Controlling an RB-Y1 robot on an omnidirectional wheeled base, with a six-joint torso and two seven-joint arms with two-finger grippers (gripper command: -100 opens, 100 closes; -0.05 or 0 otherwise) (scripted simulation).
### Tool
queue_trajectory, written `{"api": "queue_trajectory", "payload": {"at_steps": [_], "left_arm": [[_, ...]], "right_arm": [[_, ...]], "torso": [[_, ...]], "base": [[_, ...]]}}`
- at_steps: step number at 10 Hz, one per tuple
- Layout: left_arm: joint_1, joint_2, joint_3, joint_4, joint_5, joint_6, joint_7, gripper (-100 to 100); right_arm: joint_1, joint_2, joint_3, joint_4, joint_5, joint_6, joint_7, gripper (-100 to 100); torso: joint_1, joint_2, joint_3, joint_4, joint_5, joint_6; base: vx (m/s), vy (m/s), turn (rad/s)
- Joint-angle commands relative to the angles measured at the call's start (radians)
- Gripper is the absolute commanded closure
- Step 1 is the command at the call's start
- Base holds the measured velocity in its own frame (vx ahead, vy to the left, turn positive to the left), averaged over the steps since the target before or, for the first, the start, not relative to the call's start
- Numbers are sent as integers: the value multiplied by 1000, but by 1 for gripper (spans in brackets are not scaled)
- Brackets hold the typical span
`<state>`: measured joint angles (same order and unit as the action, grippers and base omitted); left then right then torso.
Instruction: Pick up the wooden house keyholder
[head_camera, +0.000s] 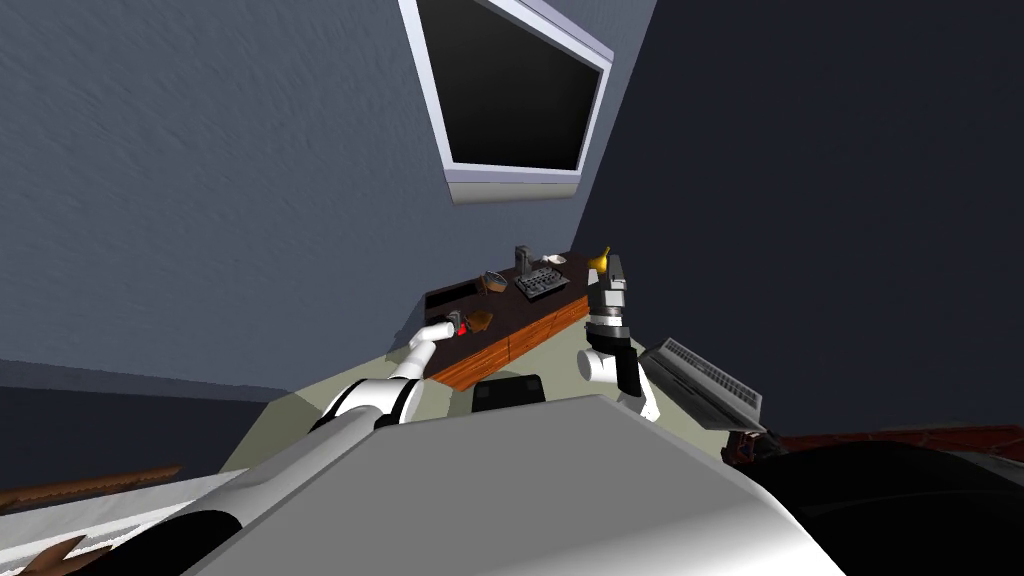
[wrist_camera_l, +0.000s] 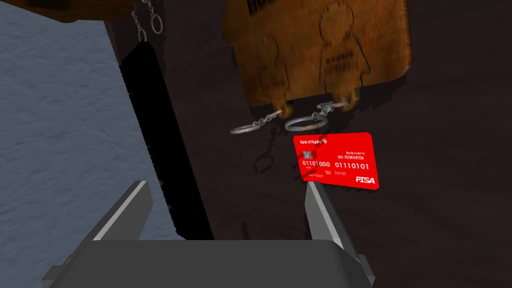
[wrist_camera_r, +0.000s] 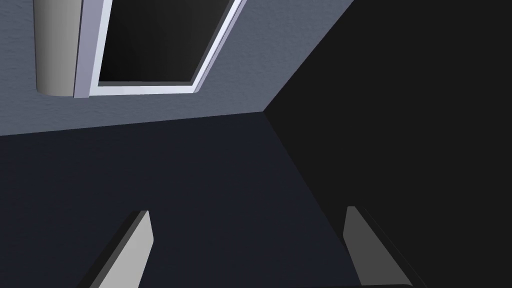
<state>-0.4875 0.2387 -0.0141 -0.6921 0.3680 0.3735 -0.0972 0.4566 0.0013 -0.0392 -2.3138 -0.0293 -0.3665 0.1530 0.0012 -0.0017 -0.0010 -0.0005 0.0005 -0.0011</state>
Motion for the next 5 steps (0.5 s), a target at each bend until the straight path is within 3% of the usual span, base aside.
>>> {"api": "queue_trajectory", "payload": {"at_steps": [1, 2, 5], "left_arm": [[-43, 1, -4, 50, 5, 50, 1, -100], [-43, 1, -4, 67, 5, 58, 1, -100], [-100, 6, -11, 149, 15, 123, 2, -100]], "right_arm": [[0, 0, 0, 0, 0, 0, 0, 0], [0, 0, 0, 0, 0, 0, 0, 0], [0, 0, 0, 0, 0, 0, 0, 0]], "torso": [[0, 0, 0, 0, 0, 0], [1, 0, 0, 0, 0, 0], [0, 0, 0, 0, 0, -1]], "base": [[-19, 46, -157], [-14, 39, -80], [-8, 21, -84]]}}
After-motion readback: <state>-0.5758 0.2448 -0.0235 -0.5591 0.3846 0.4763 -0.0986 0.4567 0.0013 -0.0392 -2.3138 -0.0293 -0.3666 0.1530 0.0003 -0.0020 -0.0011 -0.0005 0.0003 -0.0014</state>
